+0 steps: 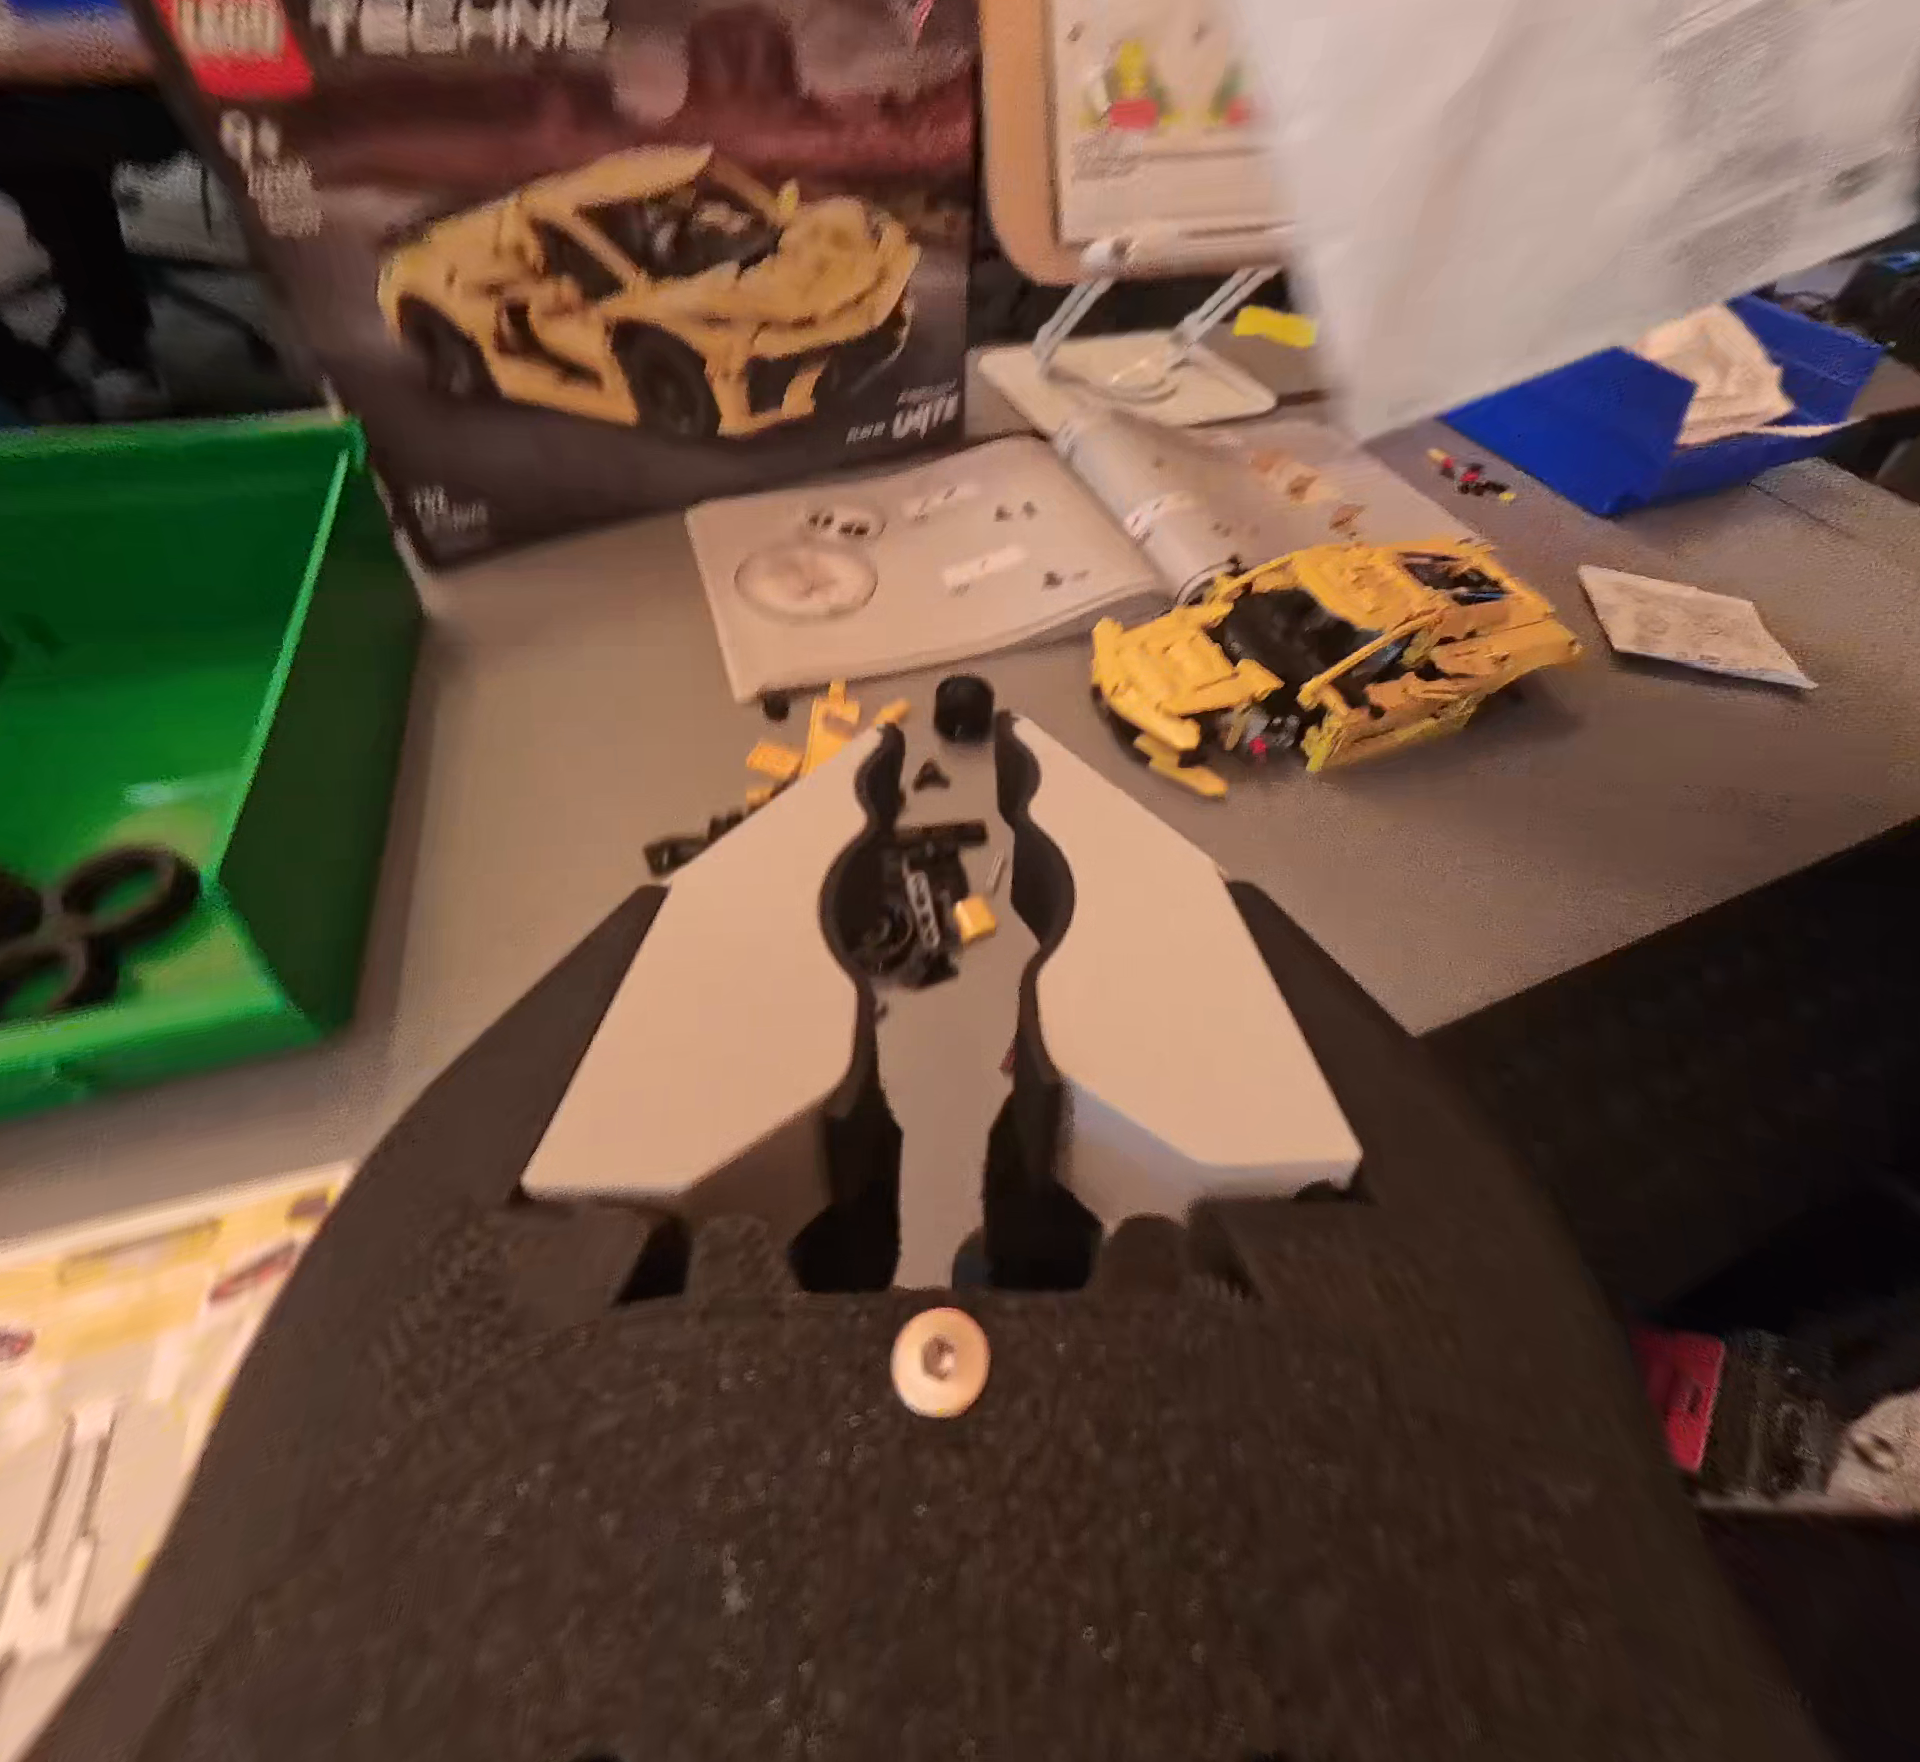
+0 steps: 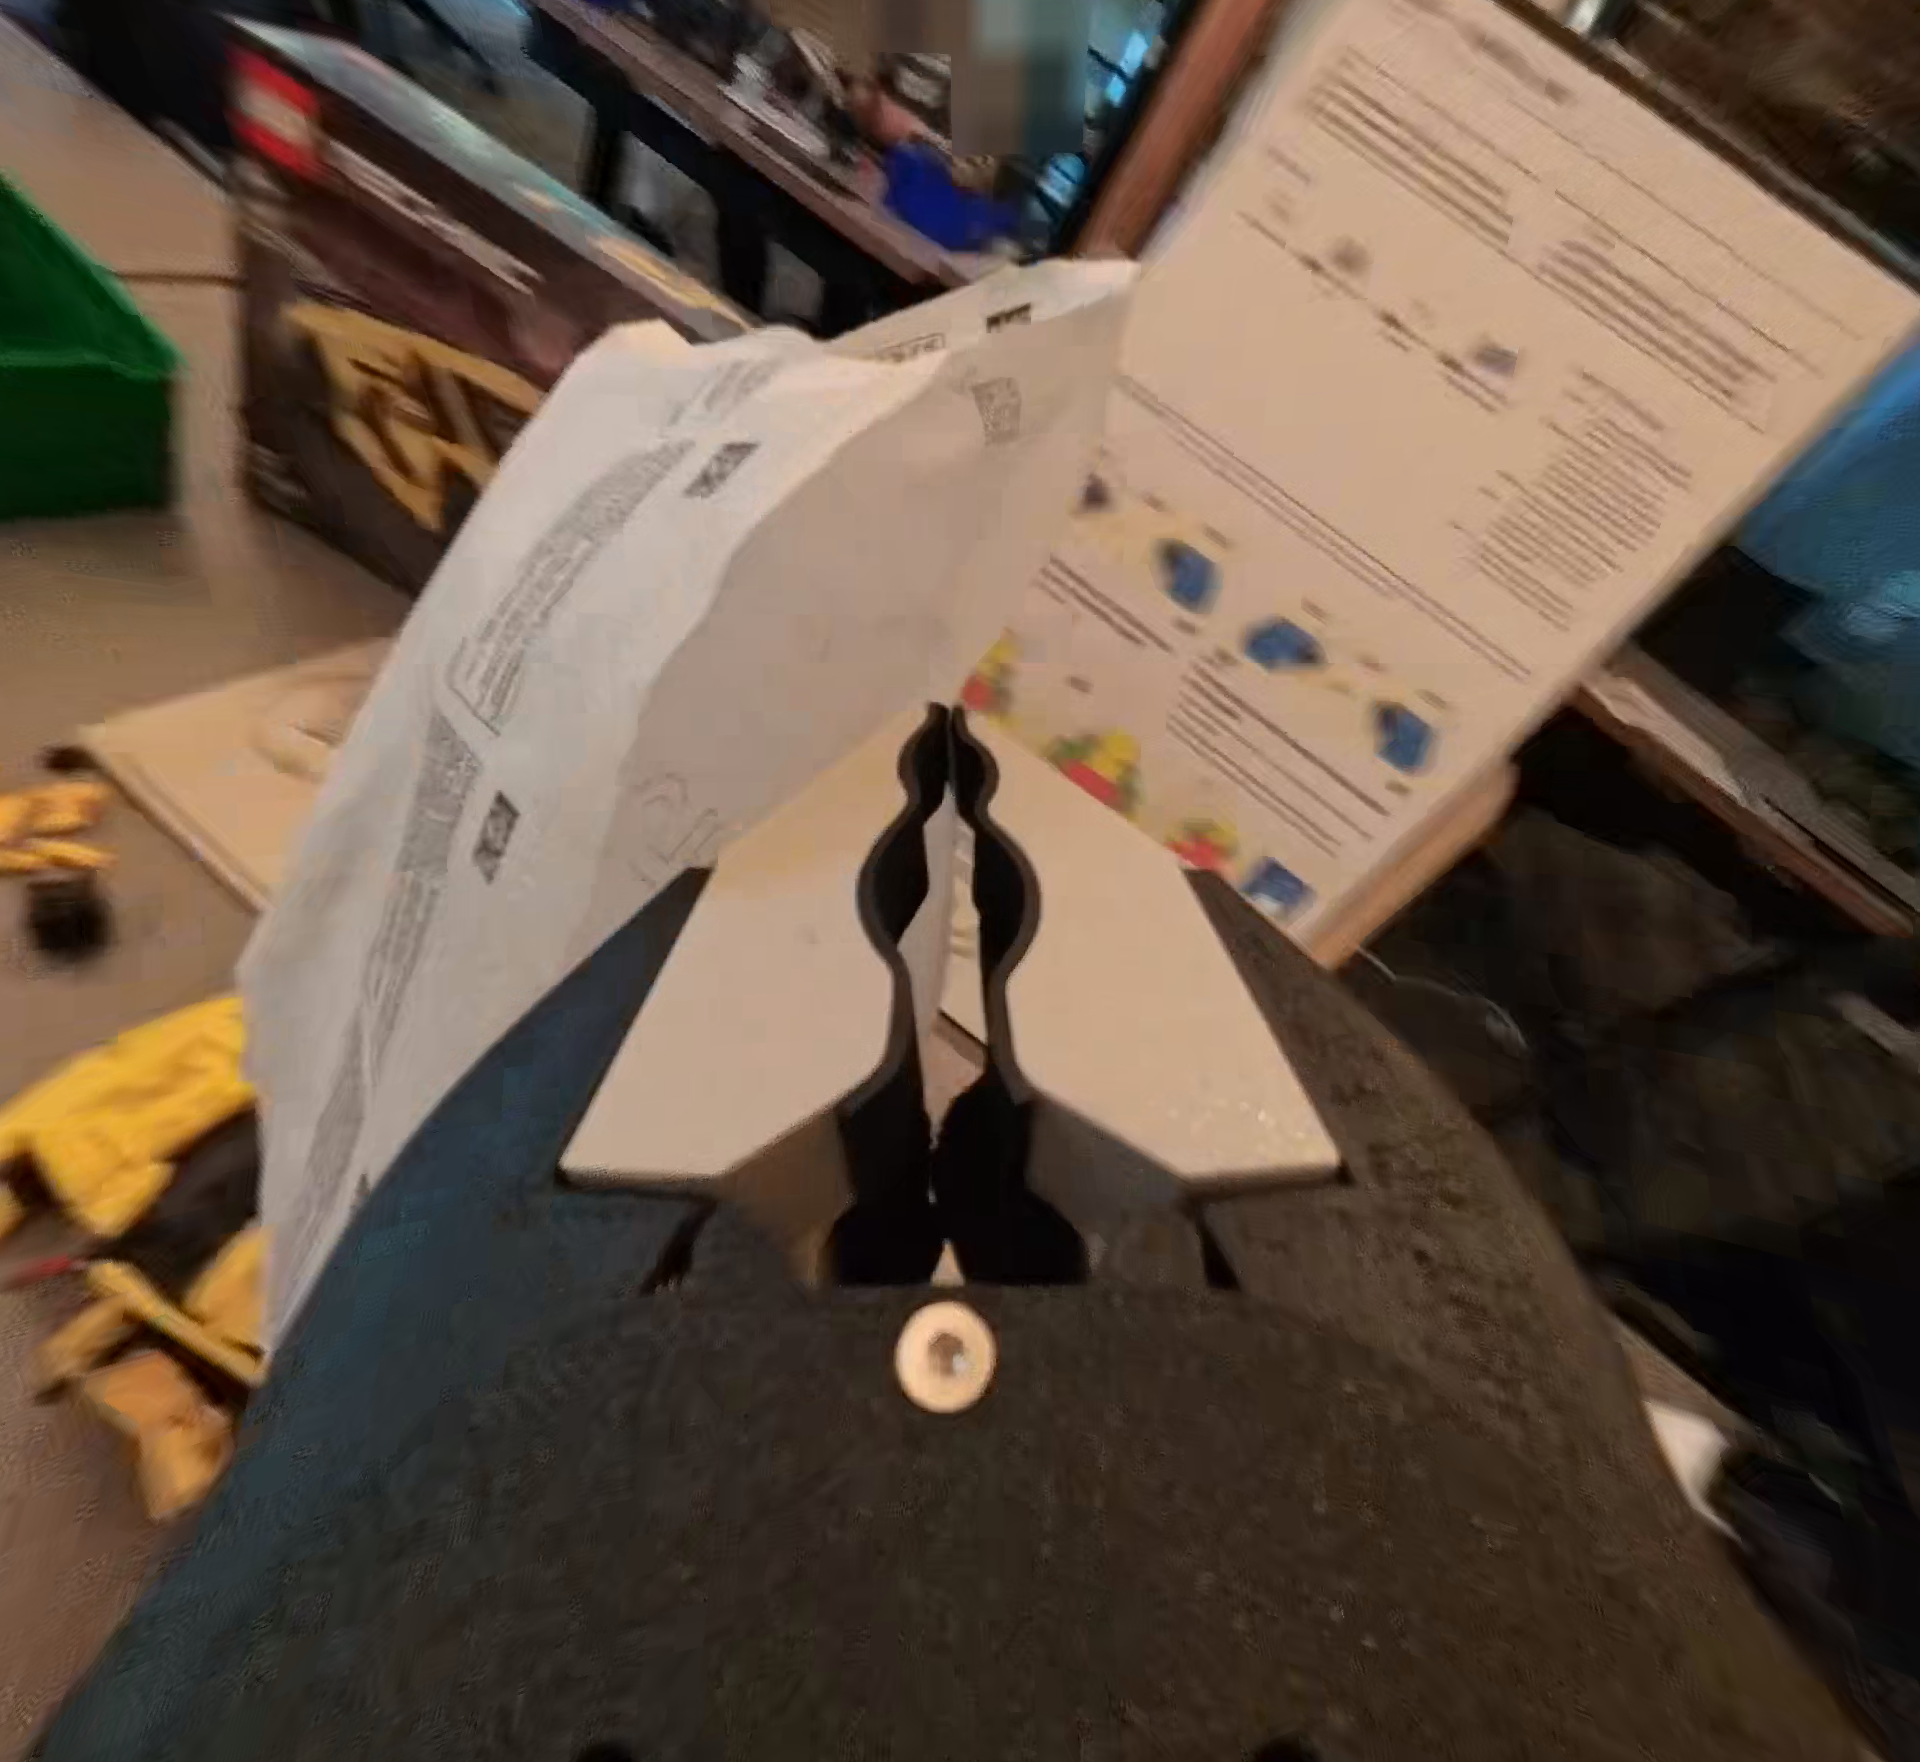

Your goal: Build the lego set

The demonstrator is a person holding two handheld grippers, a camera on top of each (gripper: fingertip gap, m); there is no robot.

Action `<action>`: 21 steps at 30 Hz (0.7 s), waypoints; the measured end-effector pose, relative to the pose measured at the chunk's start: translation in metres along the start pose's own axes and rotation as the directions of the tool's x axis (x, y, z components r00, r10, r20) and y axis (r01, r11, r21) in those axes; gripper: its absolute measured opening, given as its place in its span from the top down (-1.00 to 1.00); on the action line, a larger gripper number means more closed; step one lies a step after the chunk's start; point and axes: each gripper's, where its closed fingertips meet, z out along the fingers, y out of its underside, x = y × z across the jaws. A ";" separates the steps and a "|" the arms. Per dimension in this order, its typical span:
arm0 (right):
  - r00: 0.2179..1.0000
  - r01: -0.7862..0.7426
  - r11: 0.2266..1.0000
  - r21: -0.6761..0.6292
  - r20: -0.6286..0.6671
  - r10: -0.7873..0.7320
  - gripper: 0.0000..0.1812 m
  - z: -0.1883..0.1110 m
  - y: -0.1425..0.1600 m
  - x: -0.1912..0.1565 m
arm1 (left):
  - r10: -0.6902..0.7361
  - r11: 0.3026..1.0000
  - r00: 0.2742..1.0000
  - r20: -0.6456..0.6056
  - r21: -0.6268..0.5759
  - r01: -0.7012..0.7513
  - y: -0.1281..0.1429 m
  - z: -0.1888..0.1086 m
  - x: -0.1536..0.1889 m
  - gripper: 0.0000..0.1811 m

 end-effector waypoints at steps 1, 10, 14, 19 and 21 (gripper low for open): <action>0.996 0.003 0.997 -0.077 -0.090 -0.010 1.00 -0.010 0.016 0.047 | -0.042 0.999 0.999 0.005 -0.017 0.042 0.010 -0.002 -0.009 0.81; 0.835 -0.103 0.741 -0.663 -0.463 -0.298 1.00 -0.029 0.135 0.257 | -0.255 0.967 0.966 0.038 0.034 0.254 0.014 -0.008 -0.046 0.82; 0.755 0.060 0.575 -0.816 -0.340 -0.561 1.00 0.002 0.160 0.246 | -0.212 0.977 0.976 0.053 0.014 0.212 0.010 -0.006 -0.044 0.82; 0.825 -0.033 0.433 -0.901 -0.269 -0.497 1.00 0.036 0.261 0.257 | -0.243 0.970 0.969 0.043 0.017 0.242 0.008 -0.007 -0.053 0.82; 0.859 -0.096 0.444 -0.891 -0.299 -0.416 1.00 0.042 0.295 0.259 | -0.256 0.967 0.966 0.038 0.010 0.255 0.008 -0.006 -0.058 0.81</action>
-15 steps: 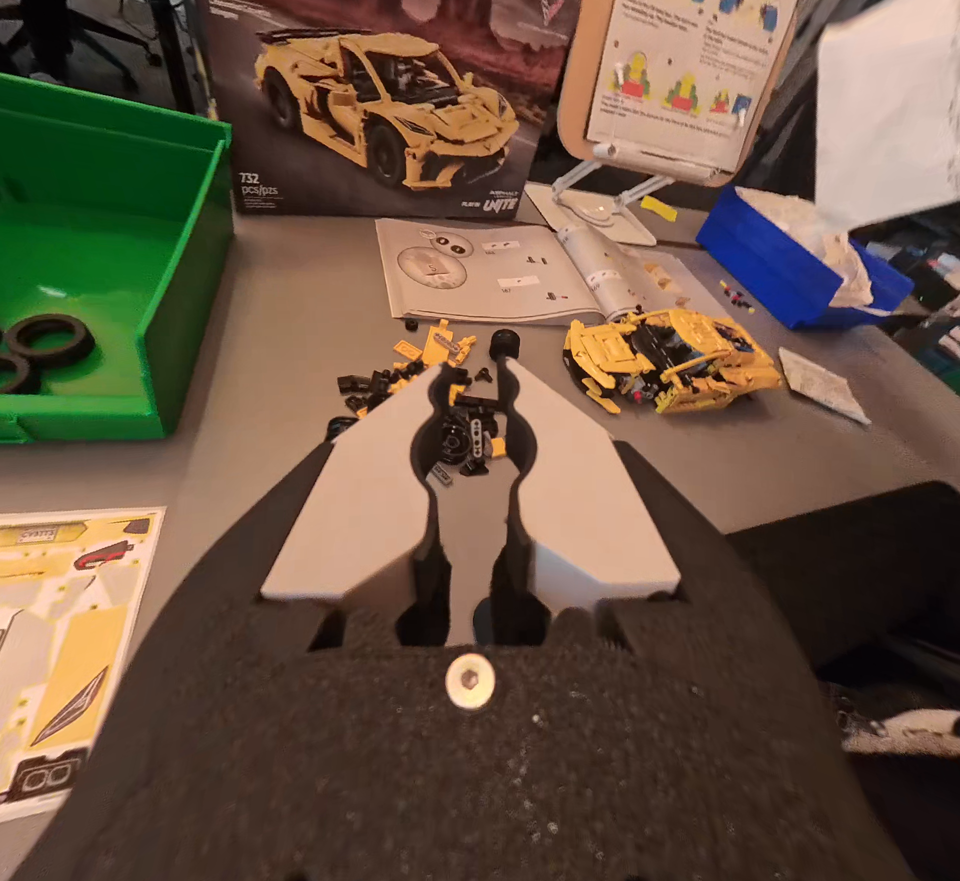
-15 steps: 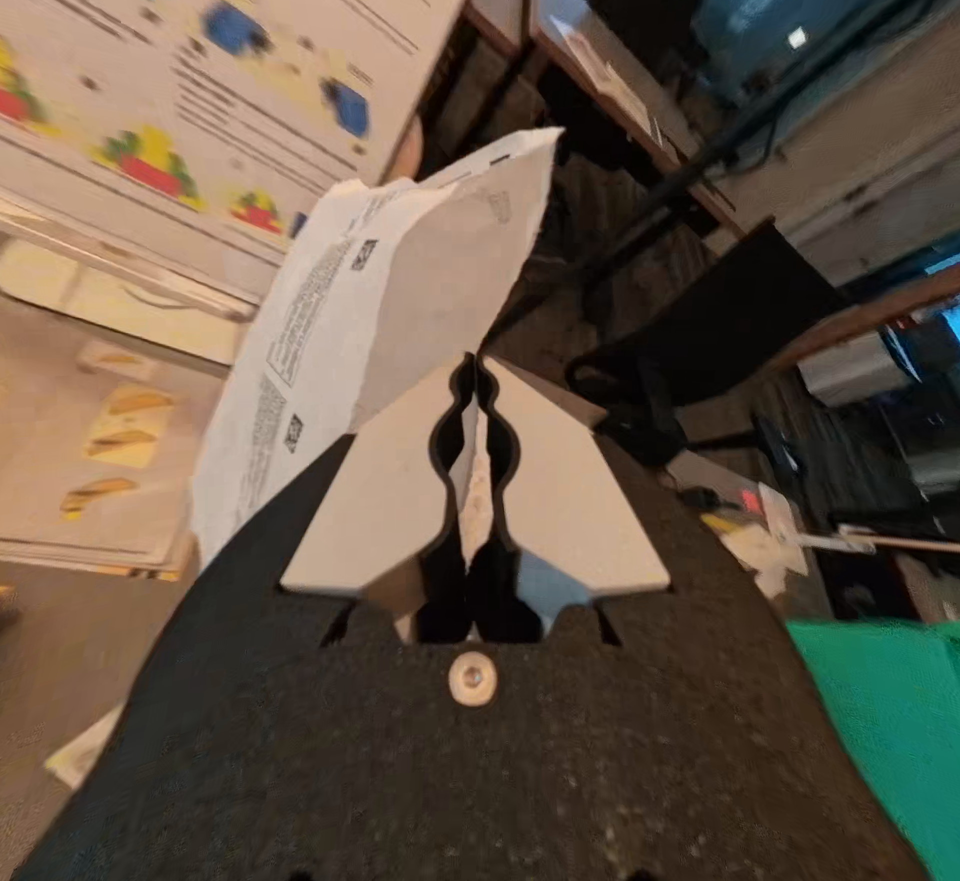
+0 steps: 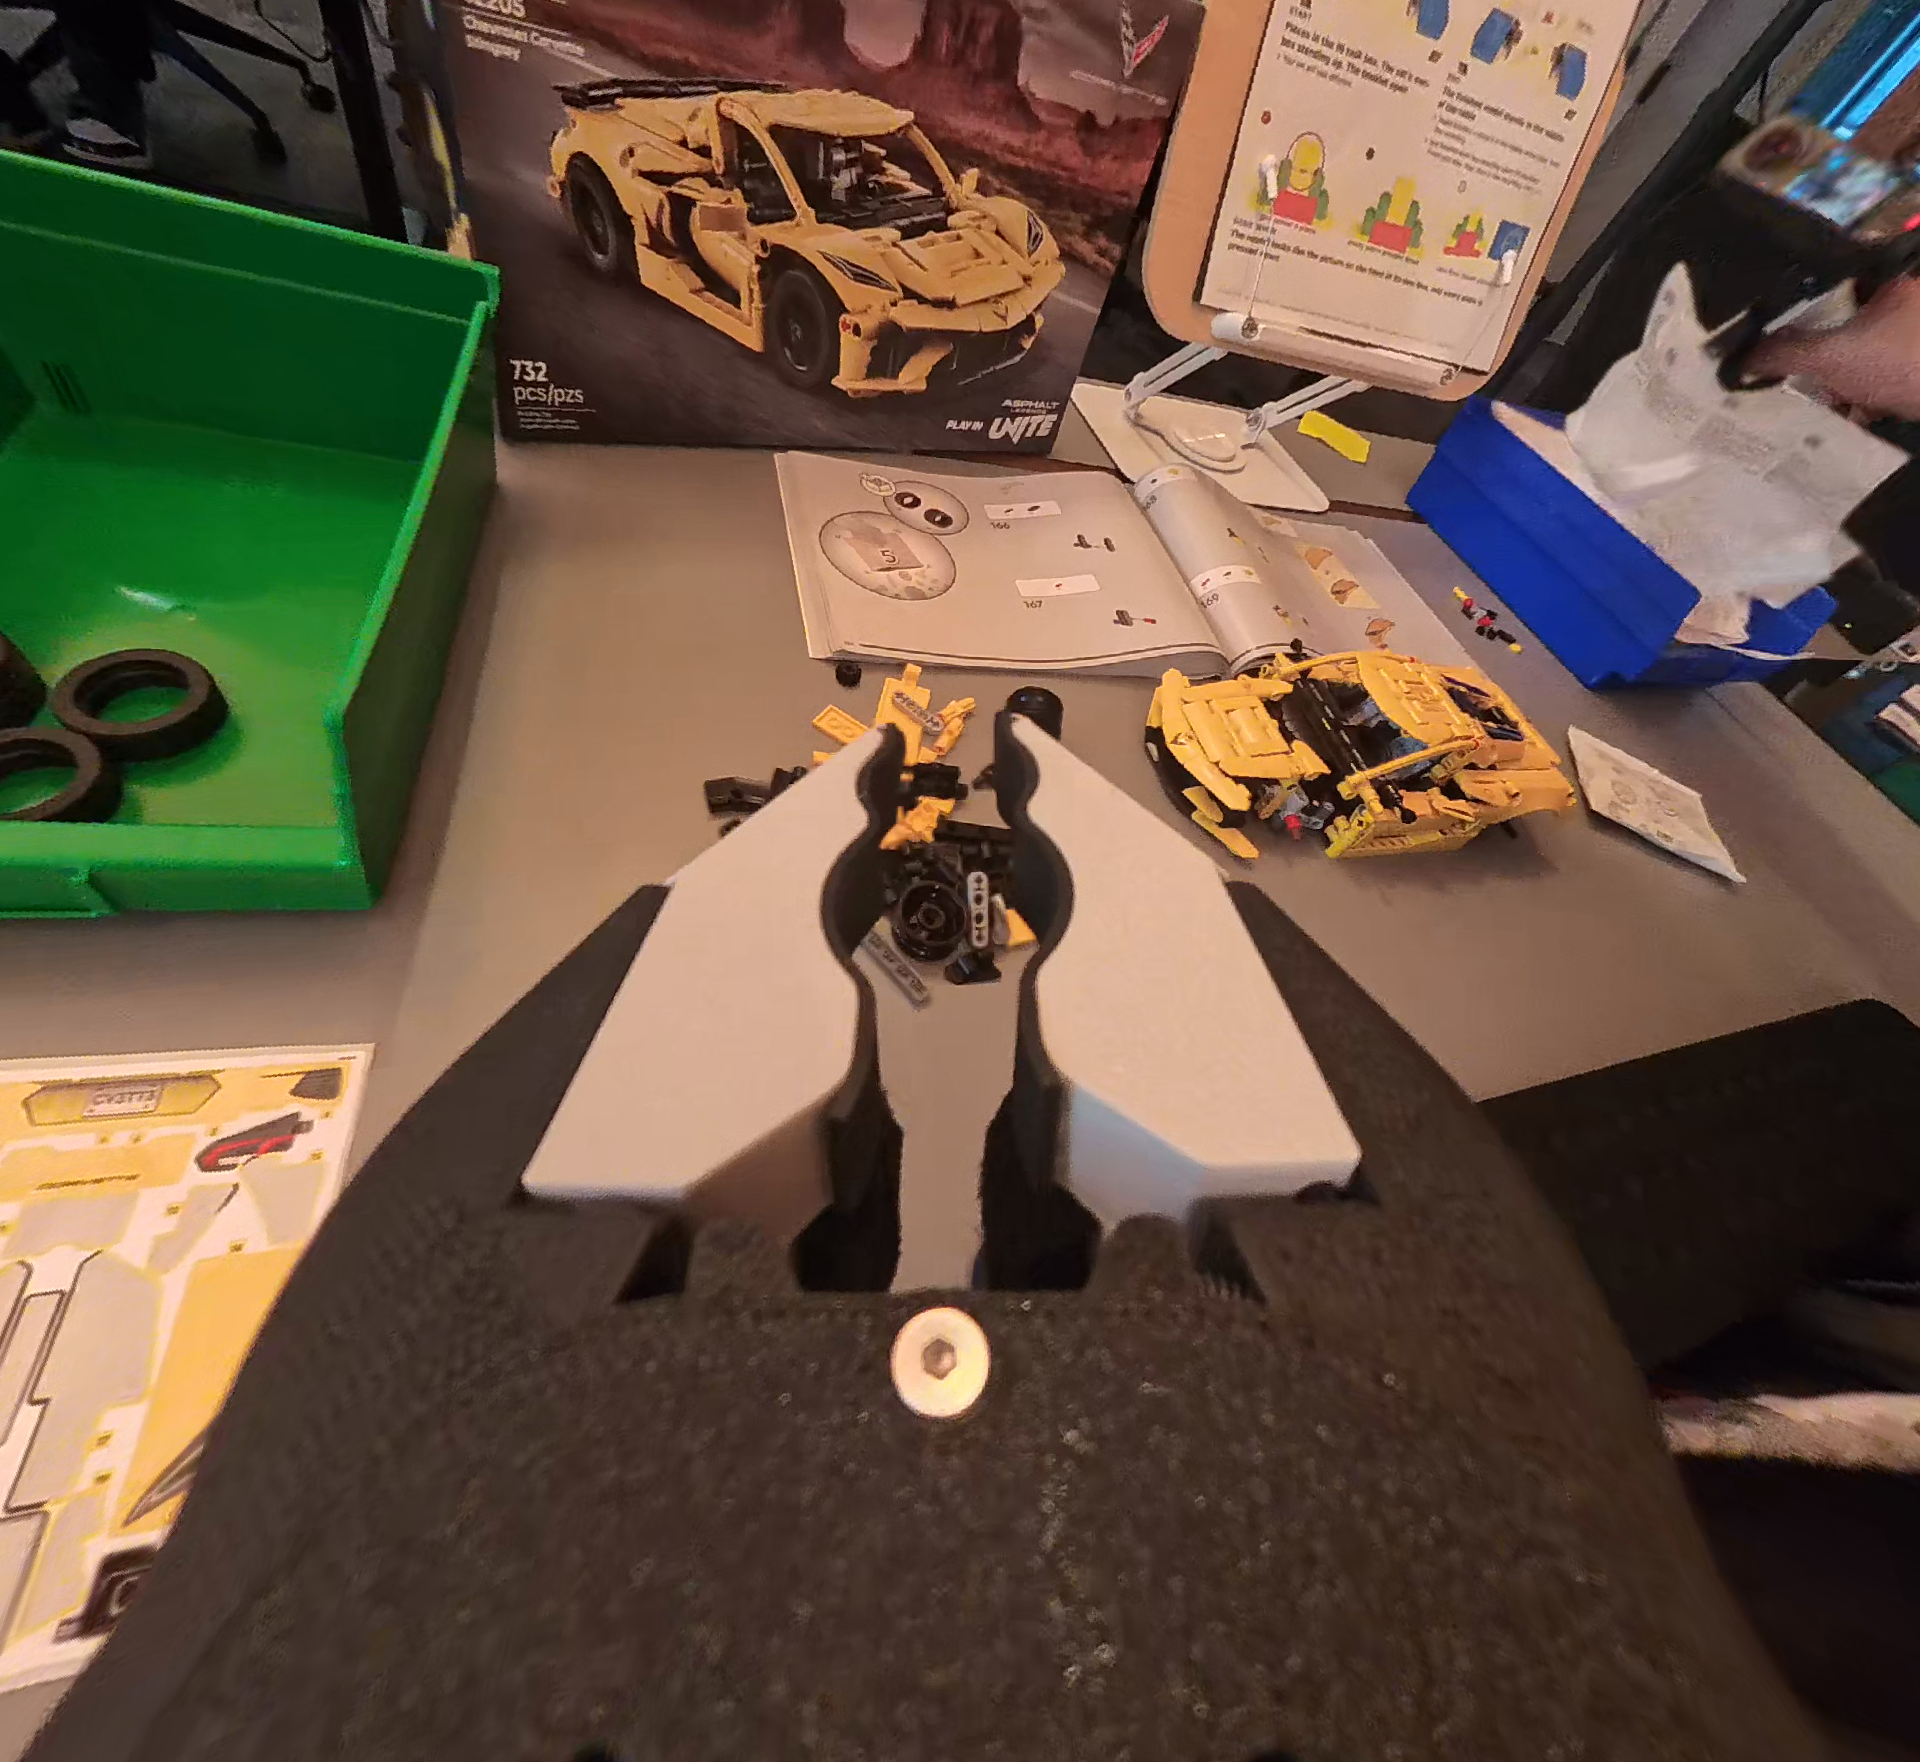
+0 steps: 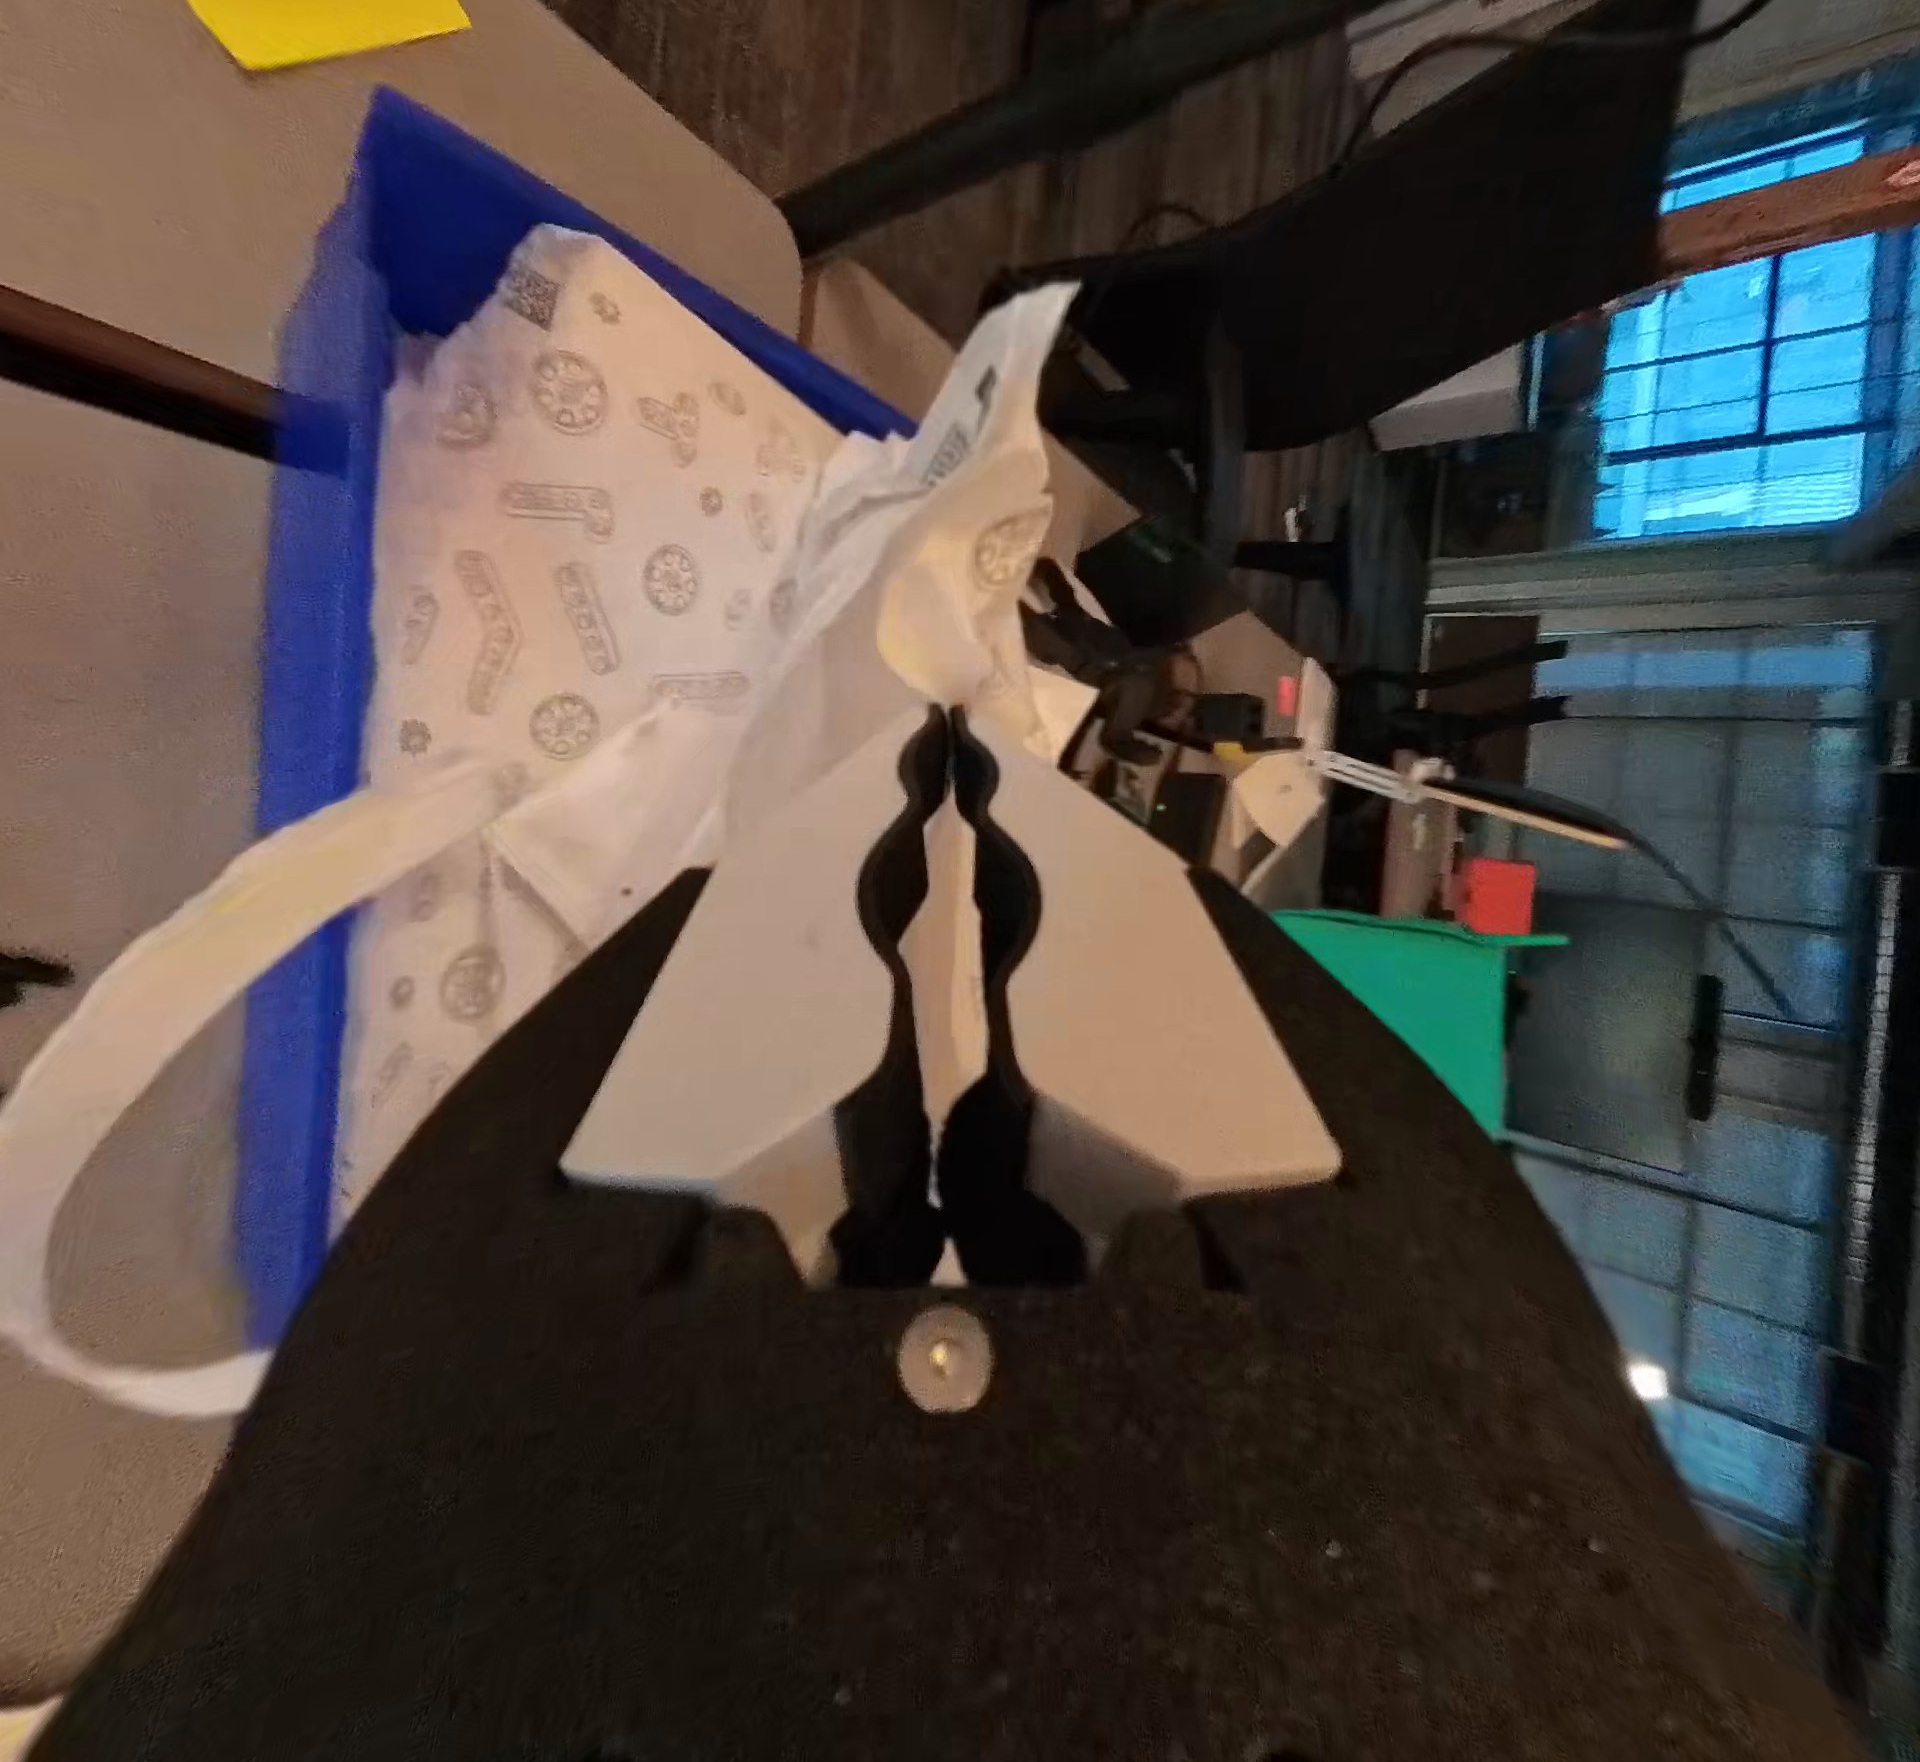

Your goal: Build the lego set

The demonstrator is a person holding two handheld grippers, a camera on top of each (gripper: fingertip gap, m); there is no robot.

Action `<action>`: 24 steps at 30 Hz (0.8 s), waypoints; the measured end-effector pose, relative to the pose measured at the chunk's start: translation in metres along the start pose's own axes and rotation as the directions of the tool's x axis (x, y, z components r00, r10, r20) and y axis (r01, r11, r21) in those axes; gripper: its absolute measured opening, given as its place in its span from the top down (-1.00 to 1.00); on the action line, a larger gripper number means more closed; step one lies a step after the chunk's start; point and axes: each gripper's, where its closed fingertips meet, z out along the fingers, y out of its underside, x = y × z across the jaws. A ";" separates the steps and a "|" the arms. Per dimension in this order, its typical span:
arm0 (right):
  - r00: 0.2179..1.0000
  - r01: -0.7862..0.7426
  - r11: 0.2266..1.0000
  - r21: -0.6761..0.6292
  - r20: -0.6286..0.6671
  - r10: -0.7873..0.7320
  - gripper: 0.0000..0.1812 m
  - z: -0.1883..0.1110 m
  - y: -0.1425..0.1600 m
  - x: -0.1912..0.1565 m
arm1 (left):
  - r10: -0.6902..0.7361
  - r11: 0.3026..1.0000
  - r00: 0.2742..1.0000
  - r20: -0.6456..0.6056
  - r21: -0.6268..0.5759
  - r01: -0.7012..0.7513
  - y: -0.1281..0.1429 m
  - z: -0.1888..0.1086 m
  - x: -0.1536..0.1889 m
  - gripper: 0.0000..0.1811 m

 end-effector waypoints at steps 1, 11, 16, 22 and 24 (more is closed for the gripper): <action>0.997 -0.042 0.999 0.013 0.058 0.042 1.00 0.006 0.001 -0.010 | 0.000 1.000 1.000 0.005 -0.003 0.000 -0.002 0.000 -0.003 0.82; 0.706 -0.495 0.869 0.007 0.587 0.397 0.68 -0.008 -0.012 -0.046 | 0.011 1.000 1.000 -0.006 -0.021 -0.011 -0.018 0.011 -0.007 0.81; 0.485 -0.647 0.760 0.052 0.798 0.358 0.35 -0.067 0.003 -0.015 | 0.025 0.999 1.000 0.004 -0.048 -0.024 -0.018 0.015 -0.003 0.81; 0.480 -0.754 0.598 0.272 0.849 0.219 0.35 -0.138 0.069 0.008 | 0.036 0.996 0.999 -0.002 -0.076 -0.036 -0.024 0.029 0.003 0.81; 0.479 -0.770 0.564 0.298 0.854 0.202 0.38 -0.148 0.105 -0.016 | 0.058 0.994 0.998 0.004 -0.090 -0.058 -0.025 0.036 0.006 0.81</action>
